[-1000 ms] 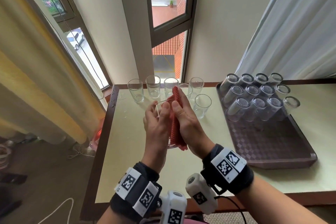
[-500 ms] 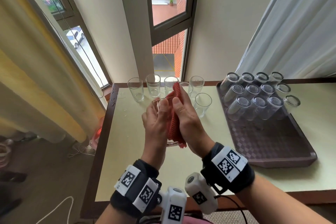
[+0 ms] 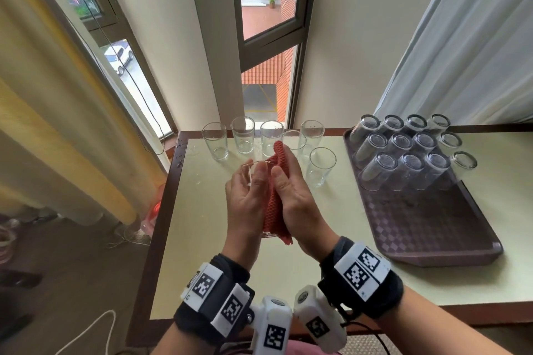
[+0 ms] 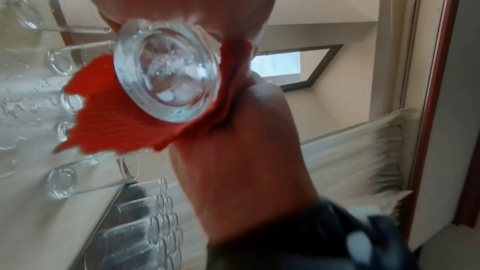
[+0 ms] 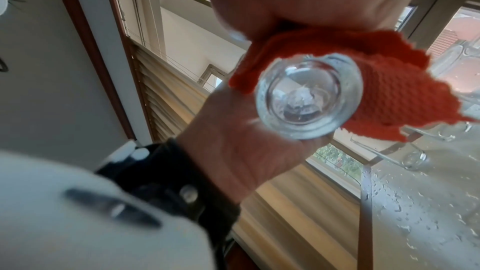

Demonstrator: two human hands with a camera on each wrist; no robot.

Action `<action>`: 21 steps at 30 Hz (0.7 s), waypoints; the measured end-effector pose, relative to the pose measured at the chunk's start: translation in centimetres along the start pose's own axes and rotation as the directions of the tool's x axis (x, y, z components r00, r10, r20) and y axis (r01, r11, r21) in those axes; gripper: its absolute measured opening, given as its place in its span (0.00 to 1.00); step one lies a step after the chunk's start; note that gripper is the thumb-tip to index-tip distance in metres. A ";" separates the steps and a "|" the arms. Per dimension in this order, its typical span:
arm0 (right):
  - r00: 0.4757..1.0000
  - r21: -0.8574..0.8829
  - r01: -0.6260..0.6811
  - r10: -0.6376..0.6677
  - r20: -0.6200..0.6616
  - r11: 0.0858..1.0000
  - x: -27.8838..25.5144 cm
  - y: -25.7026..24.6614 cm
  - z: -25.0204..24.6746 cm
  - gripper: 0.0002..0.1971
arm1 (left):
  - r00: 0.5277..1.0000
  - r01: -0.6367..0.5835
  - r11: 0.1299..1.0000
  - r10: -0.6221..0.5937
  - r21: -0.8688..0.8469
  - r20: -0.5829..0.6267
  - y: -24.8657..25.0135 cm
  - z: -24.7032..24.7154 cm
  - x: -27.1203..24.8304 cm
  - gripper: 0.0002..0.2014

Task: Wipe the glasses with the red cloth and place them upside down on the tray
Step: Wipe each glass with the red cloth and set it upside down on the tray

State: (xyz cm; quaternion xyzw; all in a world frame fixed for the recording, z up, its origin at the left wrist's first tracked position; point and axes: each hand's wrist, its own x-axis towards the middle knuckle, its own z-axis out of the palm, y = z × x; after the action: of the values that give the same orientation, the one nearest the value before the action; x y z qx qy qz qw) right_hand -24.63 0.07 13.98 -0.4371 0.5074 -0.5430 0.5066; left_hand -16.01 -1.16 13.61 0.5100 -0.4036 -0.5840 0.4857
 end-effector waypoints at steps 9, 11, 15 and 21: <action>0.997 0.190 -0.070 0.074 -0.014 0.979 -0.9 0.8 -0.5 0.22 | 0.999 0.009 0.999 -0.011 0.038 0.040 -0.2 -0.3 0.0 0.37; 0.993 0.247 -0.102 0.112 -0.025 0.964 -0.9 0.9 -0.7 0.23 | 0.997 0.035 0.997 -0.040 0.065 0.063 -0.4 -0.3 0.1 0.41; 0.979 0.319 -0.171 0.197 -0.050 0.932 -1.0 1.5 -1.3 0.18 | 0.994 0.057 0.994 -0.065 0.089 0.086 -1.0 -0.8 0.8 0.39; 0.949 0.254 -0.231 0.276 -0.155 0.939 -0.7 2.9 -3.3 0.10 | 0.991 0.046 0.996 -0.055 0.077 0.119 -0.4 -2.5 1.0 0.24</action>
State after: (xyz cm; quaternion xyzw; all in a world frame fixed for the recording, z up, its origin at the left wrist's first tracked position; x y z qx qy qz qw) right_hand -27.48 1.24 10.77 -0.2520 0.5382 -0.5676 0.5698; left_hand -13.56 -1.96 12.65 0.5014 -0.4405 -0.6107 0.4261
